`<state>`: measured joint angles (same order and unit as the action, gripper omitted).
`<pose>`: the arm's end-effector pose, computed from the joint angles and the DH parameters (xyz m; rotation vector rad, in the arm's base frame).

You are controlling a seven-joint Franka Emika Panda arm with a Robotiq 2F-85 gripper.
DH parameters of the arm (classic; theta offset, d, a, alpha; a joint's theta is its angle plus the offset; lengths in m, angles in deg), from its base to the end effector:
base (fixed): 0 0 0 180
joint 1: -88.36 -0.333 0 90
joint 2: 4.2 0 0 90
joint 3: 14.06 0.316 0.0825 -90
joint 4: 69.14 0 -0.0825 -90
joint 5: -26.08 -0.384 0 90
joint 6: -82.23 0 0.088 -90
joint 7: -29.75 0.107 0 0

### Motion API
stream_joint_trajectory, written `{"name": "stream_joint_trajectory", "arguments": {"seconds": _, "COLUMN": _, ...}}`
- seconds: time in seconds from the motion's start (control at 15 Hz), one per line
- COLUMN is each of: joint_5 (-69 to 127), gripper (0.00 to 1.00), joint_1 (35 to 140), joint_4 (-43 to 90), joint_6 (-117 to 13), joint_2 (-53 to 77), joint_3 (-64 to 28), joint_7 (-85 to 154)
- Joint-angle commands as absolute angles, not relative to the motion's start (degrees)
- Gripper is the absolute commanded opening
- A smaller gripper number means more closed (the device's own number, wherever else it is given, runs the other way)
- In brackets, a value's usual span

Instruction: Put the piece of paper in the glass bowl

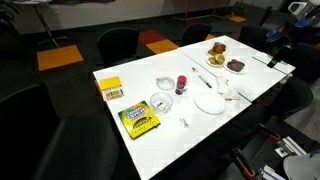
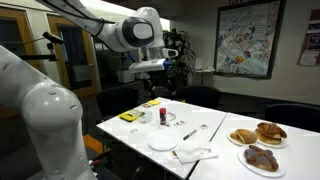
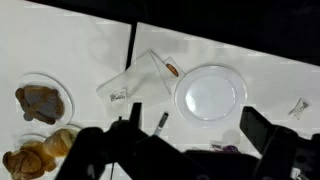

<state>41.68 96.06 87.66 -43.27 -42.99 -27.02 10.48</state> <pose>0.3234 -0.1280 0.4234 3.0029 0.2417 0.1384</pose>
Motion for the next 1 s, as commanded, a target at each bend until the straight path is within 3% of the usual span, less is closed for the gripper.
{"name": "stream_joint_trajectory", "arguments": {"seconds": 0.0, "joint_5": 41.4, "gripper": 1.00, "joint_1": 96.4, "joint_4": 87.6, "joint_6": -43.1, "joint_2": -43.0, "joint_3": -26.7, "joint_7": 10.3}}
{"name": "stream_joint_trajectory", "arguments": {"seconds": 0.4, "joint_5": 41.9, "gripper": 1.00, "joint_1": 96.4, "joint_4": 87.4, "joint_6": -44.4, "joint_2": -41.7, "joint_3": -26.9, "joint_7": 10.0}}
{"name": "stream_joint_trajectory", "arguments": {"seconds": 0.93, "joint_5": 34.1, "gripper": 1.00, "joint_1": 92.7, "joint_4": 85.4, "joint_6": -58.8, "joint_2": -30.4, "joint_3": -32.7, "joint_7": 6.2}}
